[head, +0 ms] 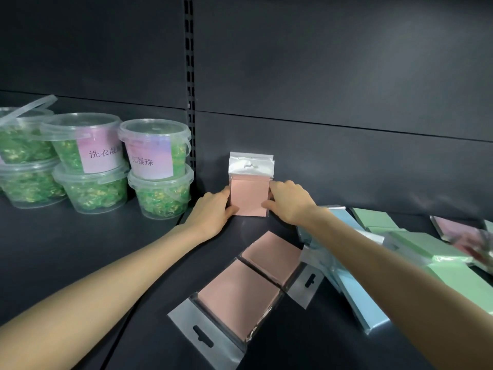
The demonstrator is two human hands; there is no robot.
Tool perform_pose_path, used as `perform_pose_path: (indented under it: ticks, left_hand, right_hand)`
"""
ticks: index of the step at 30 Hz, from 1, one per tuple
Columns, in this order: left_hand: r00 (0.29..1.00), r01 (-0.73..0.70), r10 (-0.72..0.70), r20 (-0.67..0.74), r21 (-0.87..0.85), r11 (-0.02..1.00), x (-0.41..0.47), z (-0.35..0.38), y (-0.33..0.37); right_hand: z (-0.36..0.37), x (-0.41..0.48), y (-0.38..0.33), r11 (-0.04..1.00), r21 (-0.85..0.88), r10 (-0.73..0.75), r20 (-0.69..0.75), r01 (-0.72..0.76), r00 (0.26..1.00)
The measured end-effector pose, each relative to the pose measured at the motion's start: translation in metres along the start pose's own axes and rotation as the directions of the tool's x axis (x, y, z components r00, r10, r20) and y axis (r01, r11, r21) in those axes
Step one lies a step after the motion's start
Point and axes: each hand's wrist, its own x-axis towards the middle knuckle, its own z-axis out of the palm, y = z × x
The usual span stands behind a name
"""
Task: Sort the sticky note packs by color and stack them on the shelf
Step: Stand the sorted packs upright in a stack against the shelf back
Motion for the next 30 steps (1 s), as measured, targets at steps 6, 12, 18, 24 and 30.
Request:
perform_pose_path:
  ticks: [6,12,18,24,30]
  left_hand:
    - [1.000,0.020,-0.021,0.021,0.046,0.999,0.000,-0.006,0.000]
    - [0.996,0.080,-0.085,0.035,0.119,0.990,-0.010,-0.028,0.010]
    - [0.958,0.047,0.005,0.288,-0.173,0.984,-0.064,-0.064,0.036]
    - [0.838,-0.008,0.079,0.540,-0.132,0.991,-0.107,-0.073,0.045]
    - [0.863,0.104,-0.002,0.505,-0.174,0.979,-0.111,-0.073,0.044]
  right_hand:
    - [-0.005,-0.006,-0.001,1.000,0.023,0.007,0.012,-0.007,1.000]
    - [-0.019,-0.021,0.004,0.992,0.123,0.034,-0.009,-0.033,0.999]
    - [-0.032,-0.061,0.012,0.966,0.245,-0.150,0.244,0.089,0.958]
    - [-0.023,-0.071,0.005,0.963,0.222,-0.230,0.377,0.154,0.897]
    - [-0.024,-0.069,0.002,0.968,0.213,-0.213,0.424,0.132,0.881]
